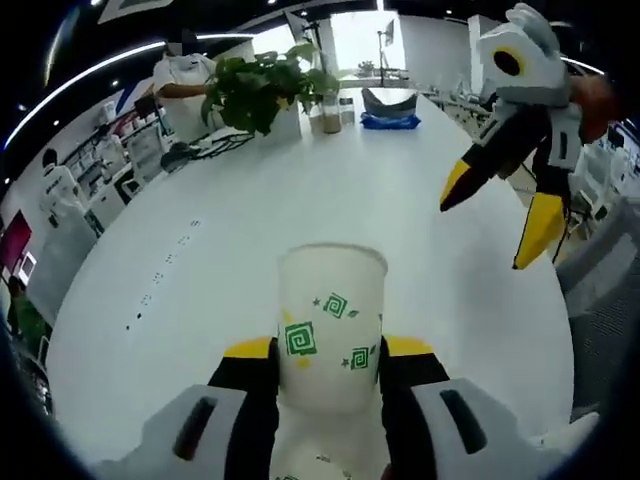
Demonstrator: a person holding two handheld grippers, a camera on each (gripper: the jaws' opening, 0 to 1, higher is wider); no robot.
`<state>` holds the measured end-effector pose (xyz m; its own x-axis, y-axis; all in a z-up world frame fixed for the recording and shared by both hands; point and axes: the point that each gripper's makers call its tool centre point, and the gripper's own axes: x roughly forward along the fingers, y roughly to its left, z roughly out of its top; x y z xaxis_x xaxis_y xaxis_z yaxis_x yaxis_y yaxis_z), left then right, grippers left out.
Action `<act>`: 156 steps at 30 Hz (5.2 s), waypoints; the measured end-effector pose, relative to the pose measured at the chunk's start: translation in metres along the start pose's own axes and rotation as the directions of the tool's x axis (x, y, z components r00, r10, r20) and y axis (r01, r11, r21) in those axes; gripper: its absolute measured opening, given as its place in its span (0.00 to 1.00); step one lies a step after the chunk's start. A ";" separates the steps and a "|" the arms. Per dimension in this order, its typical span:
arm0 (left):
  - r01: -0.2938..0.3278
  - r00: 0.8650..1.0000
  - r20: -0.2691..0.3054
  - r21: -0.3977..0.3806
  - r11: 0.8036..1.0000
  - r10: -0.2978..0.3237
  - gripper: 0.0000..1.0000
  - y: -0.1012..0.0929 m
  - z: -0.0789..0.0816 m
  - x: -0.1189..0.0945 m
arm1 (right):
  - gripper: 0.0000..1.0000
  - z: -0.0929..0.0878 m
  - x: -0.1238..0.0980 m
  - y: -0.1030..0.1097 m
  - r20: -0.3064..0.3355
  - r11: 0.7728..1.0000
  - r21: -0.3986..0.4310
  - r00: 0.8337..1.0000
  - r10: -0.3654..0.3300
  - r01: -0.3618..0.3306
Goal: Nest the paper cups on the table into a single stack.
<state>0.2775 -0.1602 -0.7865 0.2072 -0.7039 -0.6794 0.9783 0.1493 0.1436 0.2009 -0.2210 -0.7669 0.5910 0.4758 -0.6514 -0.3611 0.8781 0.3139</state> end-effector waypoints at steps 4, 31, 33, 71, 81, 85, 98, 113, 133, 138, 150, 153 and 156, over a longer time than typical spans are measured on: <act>0.021 1.000 -0.011 0.069 0.997 -0.021 0.37 -0.012 0.000 -0.010 | 0.54 0.012 0.007 0.024 0.013 0.998 -0.043 0.999 0.050 -0.050; 0.013 0.999 0.041 0.229 0.973 -0.023 0.37 -0.067 0.003 -0.071 | 0.32 0.039 0.038 0.116 -0.042 0.944 0.013 0.943 0.329 -0.329; 0.006 0.999 0.046 0.236 0.972 -0.017 0.37 -0.068 0.003 -0.078 | 0.32 0.037 0.040 0.125 -0.050 0.937 0.024 0.936 0.350 -0.349; -0.116 0.993 0.040 0.139 0.984 0.111 0.47 -0.086 -0.031 -0.144 | 0.00 0.024 0.033 0.194 -0.197 0.894 -0.182 0.906 0.374 -0.409; -0.242 0.968 0.051 -0.043 0.969 0.244 0.46 -0.073 -0.059 -0.180 | 0.00 -0.003 0.014 0.200 -0.347 0.827 -0.401 0.901 0.262 -0.395; -0.276 0.958 0.045 -0.138 0.951 0.284 0.45 -0.069 -0.077 -0.193 | 0.00 -0.012 0.013 0.205 -0.373 0.812 -0.410 0.889 0.266 -0.415; -0.314 0.936 0.037 -0.358 0.879 0.349 0.47 -0.073 -0.123 -0.216 | 0.00 -0.049 -0.001 0.229 -0.508 0.709 -0.503 0.833 0.220 -0.494; -0.331 0.925 0.028 -0.436 0.837 0.380 0.49 -0.074 -0.141 -0.223 | 0.00 -0.062 0.007 0.237 -0.578 0.633 -0.552 0.796 0.180 -0.543; -0.330 0.924 0.023 -0.461 0.824 0.383 0.48 -0.081 -0.151 -0.227 | 0.00 -0.092 0.031 0.245 -0.672 0.539 -0.592 0.737 0.079 -0.598; -0.331 0.925 0.014 -0.461 0.823 0.380 0.48 -0.082 -0.155 -0.229 | 0.00 -0.095 0.033 0.245 -0.678 0.544 -0.588 0.732 0.073 -0.599; -0.329 0.925 0.013 -0.472 0.818 0.379 0.48 -0.080 -0.156 -0.228 | 0.06 -0.090 0.034 0.242 -0.676 0.536 -0.601 0.735 0.055 -0.593; -0.327 0.926 0.014 -0.472 0.819 0.378 0.48 -0.080 -0.155 -0.227 | 0.08 -0.086 0.035 0.241 -0.672 0.531 -0.606 0.739 0.058 -0.593; -0.326 0.926 0.015 -0.472 0.819 0.378 0.48 -0.079 -0.154 -0.225 | 0.10 -0.083 0.033 0.242 -0.670 0.532 -0.605 0.740 0.064 -0.593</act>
<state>0.1538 0.0936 -0.7555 0.5612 -0.6059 -0.5638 0.7333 0.6799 -0.0007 0.0732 0.0029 -0.7697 -0.0689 0.3753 -0.9244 -0.9786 0.1545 0.1357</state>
